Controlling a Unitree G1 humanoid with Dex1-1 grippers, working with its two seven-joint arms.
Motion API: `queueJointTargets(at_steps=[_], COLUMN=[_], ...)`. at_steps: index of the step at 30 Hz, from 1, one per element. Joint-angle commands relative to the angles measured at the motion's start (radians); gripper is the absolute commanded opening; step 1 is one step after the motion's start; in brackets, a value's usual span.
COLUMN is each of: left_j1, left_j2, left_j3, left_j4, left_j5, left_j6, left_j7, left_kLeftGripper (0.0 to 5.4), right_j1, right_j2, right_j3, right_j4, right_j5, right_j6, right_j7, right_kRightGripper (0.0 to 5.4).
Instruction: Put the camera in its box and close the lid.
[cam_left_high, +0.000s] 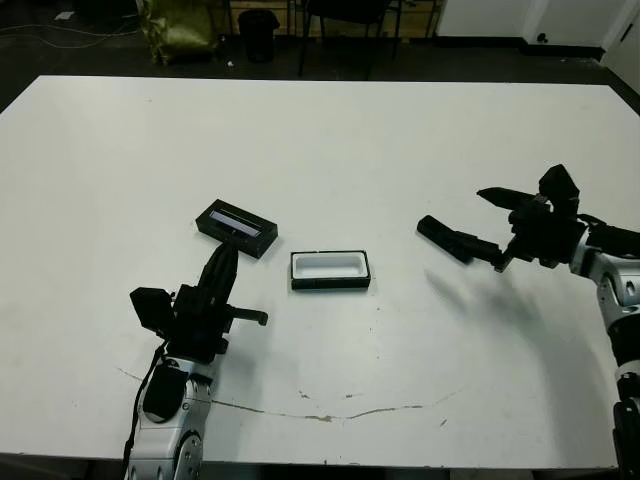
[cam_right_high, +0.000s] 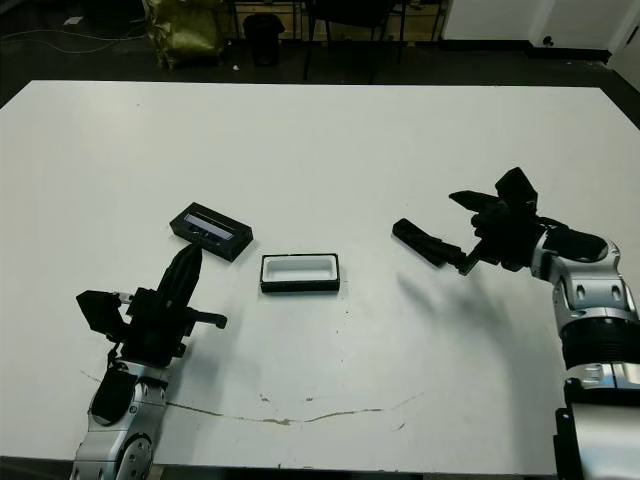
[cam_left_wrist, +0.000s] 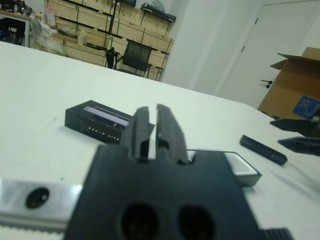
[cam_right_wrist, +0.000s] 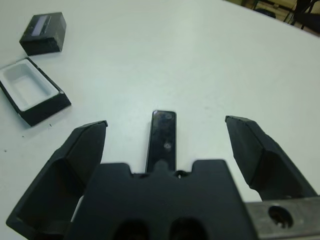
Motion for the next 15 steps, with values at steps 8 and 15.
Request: queueJointTargets(at_steps=[8,15], left_j1=[0.000,0.008], left_j2=[0.004,0.005], left_j3=[0.005,0.003], left_j4=[0.023,0.013], left_j5=[0.002,0.008], left_j6=[-0.003,0.003], left_j7=[-0.005,0.005], left_kLeftGripper=[0.00,0.00], right_j1=[0.013,0.006], right_j2=[0.025,0.032], right_j3=[0.023,0.051], right_j4=[0.073,0.139], right_j5=[-0.042,-0.087], right_j6=[-0.007,-0.078], right_j7=[-0.003,0.000], right_kRightGripper=[5.38,5.38])
